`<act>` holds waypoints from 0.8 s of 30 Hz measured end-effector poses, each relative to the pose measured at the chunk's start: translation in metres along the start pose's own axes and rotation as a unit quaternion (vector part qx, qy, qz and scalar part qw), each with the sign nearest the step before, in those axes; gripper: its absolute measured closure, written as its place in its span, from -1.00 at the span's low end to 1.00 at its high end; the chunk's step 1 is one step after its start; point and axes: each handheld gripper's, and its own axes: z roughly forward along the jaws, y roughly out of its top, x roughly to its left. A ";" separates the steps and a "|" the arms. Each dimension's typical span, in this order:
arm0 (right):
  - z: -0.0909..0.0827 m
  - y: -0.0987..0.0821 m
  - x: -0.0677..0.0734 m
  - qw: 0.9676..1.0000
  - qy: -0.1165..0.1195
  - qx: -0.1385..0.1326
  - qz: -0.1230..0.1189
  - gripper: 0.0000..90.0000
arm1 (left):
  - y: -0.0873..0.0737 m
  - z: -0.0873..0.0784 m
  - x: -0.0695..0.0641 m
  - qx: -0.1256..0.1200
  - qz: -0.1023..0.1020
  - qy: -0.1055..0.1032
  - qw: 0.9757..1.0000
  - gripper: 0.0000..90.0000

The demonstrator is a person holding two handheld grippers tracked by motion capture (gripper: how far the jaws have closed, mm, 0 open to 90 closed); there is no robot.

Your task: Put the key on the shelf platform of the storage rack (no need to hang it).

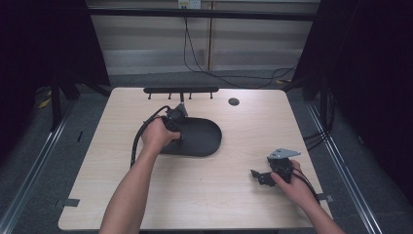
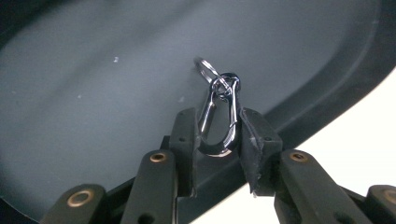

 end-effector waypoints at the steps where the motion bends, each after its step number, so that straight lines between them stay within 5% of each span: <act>1: 0.000 0.000 0.000 1.000 0.000 0.000 0.000 -0.74 | 0.000 0.001 0.001 -0.003 -0.001 0.001 1.000 0.53; 15: 0.000 0.000 0.000 1.000 0.000 0.000 0.001 -0.74 | -0.004 0.014 0.003 -0.022 -0.015 0.024 0.999 0.50; 22: 0.000 0.000 0.000 1.000 0.000 0.000 0.000 -0.74 | -0.004 0.016 0.006 -0.026 -0.021 0.027 0.999 0.43; 23: 0.000 0.000 0.000 1.000 0.000 0.000 0.000 -0.74 | -0.004 0.016 0.007 -0.025 -0.017 0.007 1.000 0.42; 24: 0.000 0.000 0.000 1.000 0.000 0.000 0.000 -0.74 | -0.005 0.016 0.006 -0.025 -0.026 0.019 0.999 0.38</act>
